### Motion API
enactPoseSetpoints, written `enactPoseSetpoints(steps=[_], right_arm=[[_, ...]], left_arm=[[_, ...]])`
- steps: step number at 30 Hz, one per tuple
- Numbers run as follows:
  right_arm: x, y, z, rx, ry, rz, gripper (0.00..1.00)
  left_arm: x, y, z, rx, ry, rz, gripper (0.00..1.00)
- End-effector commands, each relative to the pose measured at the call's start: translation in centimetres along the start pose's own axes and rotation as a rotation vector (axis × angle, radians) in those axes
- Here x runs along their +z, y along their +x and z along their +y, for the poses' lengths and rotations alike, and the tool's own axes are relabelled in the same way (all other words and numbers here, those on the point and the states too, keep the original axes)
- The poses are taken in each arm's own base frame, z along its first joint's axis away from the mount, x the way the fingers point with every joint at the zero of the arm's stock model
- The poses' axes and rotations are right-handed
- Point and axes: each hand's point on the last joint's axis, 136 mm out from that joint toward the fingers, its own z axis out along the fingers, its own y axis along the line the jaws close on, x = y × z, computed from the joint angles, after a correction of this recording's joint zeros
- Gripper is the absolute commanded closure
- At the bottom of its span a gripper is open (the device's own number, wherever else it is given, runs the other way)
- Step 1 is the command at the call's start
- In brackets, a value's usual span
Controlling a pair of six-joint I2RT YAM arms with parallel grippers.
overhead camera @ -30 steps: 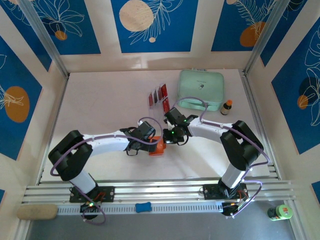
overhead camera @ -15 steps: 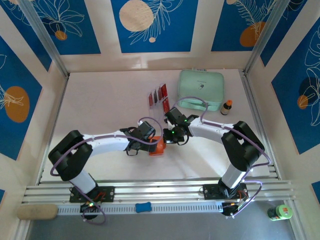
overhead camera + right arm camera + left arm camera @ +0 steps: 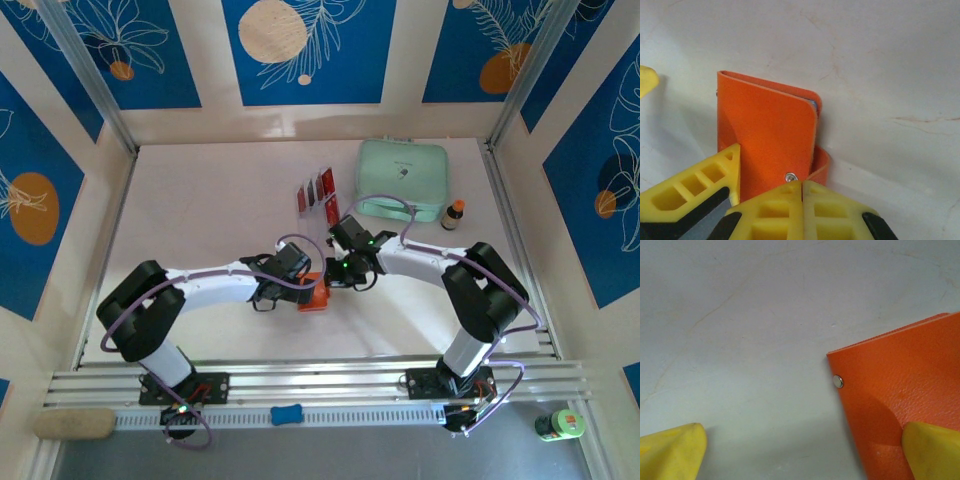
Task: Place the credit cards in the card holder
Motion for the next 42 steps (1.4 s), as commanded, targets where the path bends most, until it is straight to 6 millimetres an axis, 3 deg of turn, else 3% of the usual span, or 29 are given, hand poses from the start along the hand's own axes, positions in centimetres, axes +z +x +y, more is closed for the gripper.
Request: enactPoseSetpoints(steps=[1,14,31,42], right_arm=[[0.5,0.3,1.3,0.000,-0.043,0.027,1.00],[1.6,0.4,1.8,0.001,-0.051,0.049,1.00],[3.6,2.0,1.2,0.027,-0.034,0.096,1.00],[2.8,2.0,1.1,0.032,-0.021,0.065,1.00]], left_arm=[[0.8,2.5,1.7,0.039,-0.080,0.079,0.00],[0.7,2.5,1.6,0.037,-0.079,0.076,0.00],[0.9,2.7,1.7,0.036,-0.077,0.080,0.00],[0.9,2.8,1.6,0.033,-0.072,0.081,0.00]])
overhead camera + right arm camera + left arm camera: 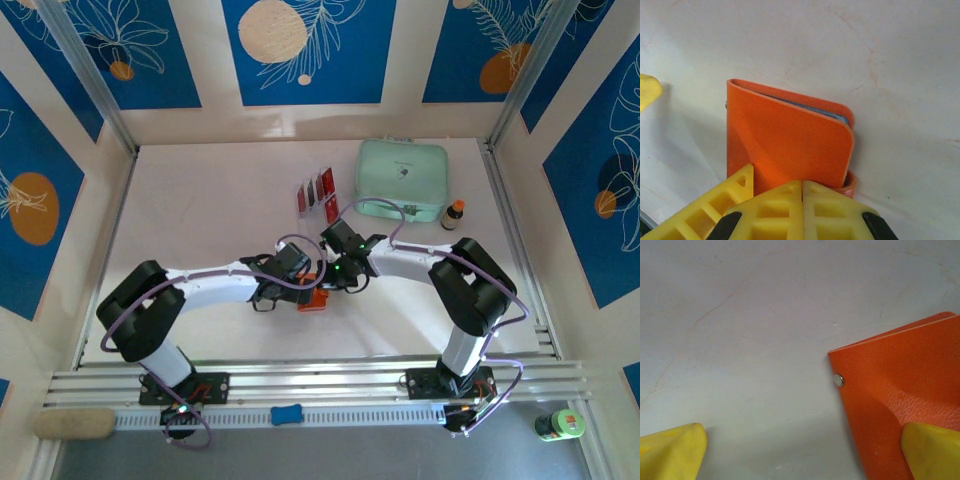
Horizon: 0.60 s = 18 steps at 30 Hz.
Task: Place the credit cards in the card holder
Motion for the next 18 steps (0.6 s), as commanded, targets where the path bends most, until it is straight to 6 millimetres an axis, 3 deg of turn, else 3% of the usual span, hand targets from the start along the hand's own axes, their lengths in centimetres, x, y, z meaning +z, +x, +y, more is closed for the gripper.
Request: enactPoseSetpoints(steps=[1,8,18], right_arm=[[0.5,1.8,0.0,0.007,0.001,0.049,1.00],[-0.3,1.3,0.4,-0.012,-0.001,0.033,1.00],[1.3,5.1,-2.5,0.016,0.052,0.084,1.00]], left_arm=[[0.9,2.7,1.5,0.034,-0.070,0.078,0.00],[0.9,2.8,1.7,0.032,-0.073,0.079,0.00],[1.0,2.9,1.7,0.034,-0.075,0.081,0.00]])
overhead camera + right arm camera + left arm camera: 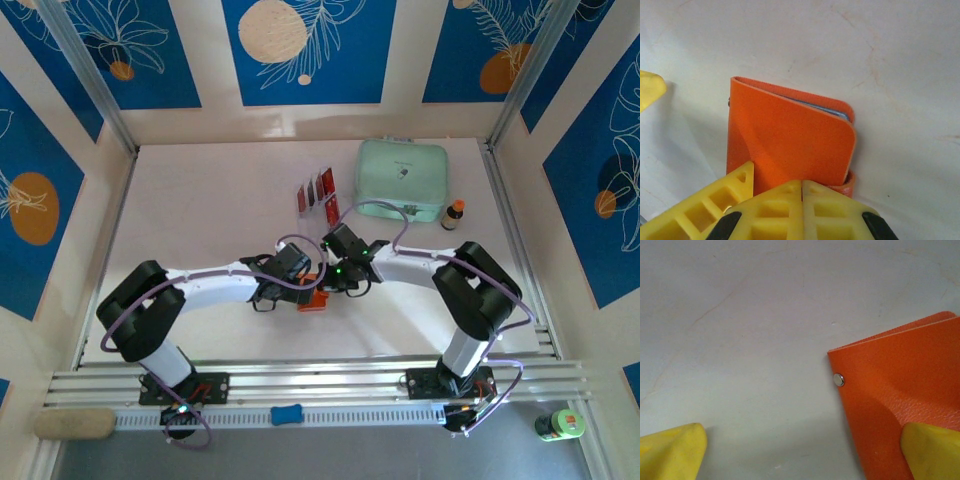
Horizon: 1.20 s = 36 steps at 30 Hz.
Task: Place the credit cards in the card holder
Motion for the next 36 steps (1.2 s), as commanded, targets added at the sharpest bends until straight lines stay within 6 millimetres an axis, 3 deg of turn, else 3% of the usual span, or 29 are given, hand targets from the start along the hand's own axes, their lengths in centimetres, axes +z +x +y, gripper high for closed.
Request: enactPoseSetpoints(steps=[1,26,33,36], right_arm=[[1.1,5.2,-2.6,0.038,0.073,0.135,1.00],[2.6,11.9,-6.2,0.008,0.207,0.124,1.00],[2.5,11.2,-5.3,-0.003,0.192,0.118,1.00],[2.3,10.0,-4.0,-0.008,0.153,0.106,0.91]], left_arm=[[1.0,2.9,1.7,0.032,-0.077,0.081,0.00],[1.3,3.6,1.8,-0.026,-0.066,0.092,0.00],[1.3,3.6,1.7,-0.045,-0.060,0.087,0.00],[1.3,3.4,1.6,-0.059,-0.058,0.080,0.00]])
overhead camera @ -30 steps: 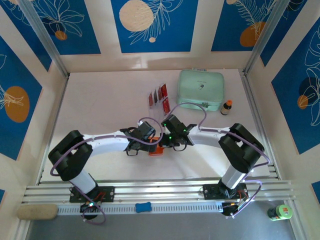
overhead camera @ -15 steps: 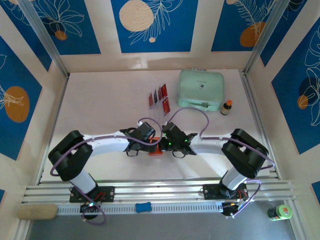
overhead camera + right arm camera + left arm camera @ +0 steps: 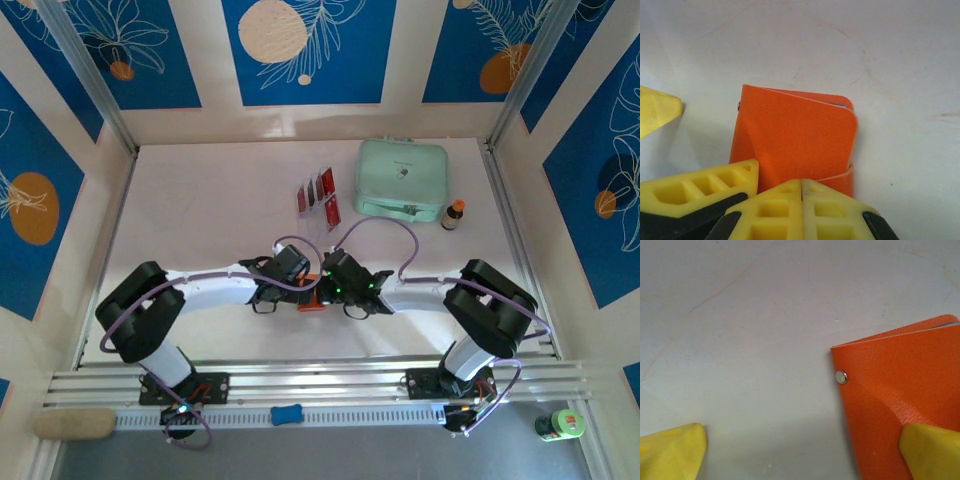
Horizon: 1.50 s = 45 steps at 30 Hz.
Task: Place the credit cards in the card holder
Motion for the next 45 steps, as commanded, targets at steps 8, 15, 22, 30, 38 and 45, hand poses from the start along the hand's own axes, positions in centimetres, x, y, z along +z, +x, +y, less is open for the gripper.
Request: enactPoseSetpoints(steps=[8,15,22,30,38,45], right_arm=[[-2.2,3.0,1.4,0.040,-0.125,0.293,0.60],[-6.2,-1.9,2.0,0.107,-0.212,0.212,0.39],[-11.4,-6.2,-2.7,0.188,-0.122,0.028,0.00],[-18.2,-12.9,-12.4,0.316,0.186,-0.337,0.01],[-20.1,-17.8,-20.9,0.307,0.430,-0.601,0.01],[-17.2,-18.6,-25.9,0.188,0.641,-0.599,0.01]], left_arm=[[-0.7,0.1,0.8,-0.063,-0.038,0.002,0.00],[-5.1,-5.2,0.7,-0.137,-0.020,-0.157,0.00],[-11.0,-9.7,5.3,-0.187,-0.102,-0.345,0.00],[-16.9,-13.7,14.3,-0.141,-0.307,-0.607,0.00],[-17.5,-14.7,21.9,-0.108,-0.514,-0.789,0.00],[-13.3,-13.1,25.6,-0.157,-0.560,-0.777,0.00]])
